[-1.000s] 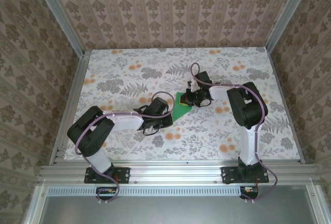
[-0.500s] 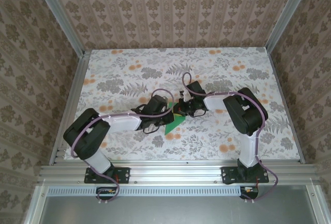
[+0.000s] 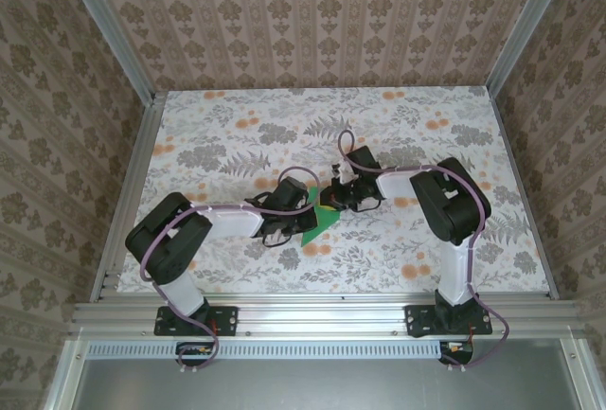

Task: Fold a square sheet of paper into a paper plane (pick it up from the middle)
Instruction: Fourth fold the wing at the center of the table.

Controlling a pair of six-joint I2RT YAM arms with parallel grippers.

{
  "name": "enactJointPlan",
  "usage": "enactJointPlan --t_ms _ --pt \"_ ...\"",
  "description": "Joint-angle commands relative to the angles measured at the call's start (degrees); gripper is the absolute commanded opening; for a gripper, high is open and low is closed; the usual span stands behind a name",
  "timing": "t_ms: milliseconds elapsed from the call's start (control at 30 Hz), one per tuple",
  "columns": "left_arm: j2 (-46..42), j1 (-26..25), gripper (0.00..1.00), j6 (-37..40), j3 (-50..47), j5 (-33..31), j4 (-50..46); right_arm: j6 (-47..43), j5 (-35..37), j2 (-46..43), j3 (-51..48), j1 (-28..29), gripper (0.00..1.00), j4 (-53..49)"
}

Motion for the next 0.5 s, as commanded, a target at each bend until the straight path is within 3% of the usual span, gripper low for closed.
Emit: enactJointPlan --t_ms 0,333,467 --pt "1.2 -0.3 0.0 -0.7 -1.3 -0.7 -10.1 -2.0 4.3 3.0 2.0 -4.5 0.07 2.5" --pt "1.1 -0.4 0.0 -0.4 -0.7 -0.2 -10.4 0.4 7.9 5.7 7.0 -9.0 0.08 3.6" --pt "0.1 -0.3 0.02 -0.2 0.8 0.0 -10.2 -1.3 9.7 2.7 9.4 -9.6 0.12 0.2"
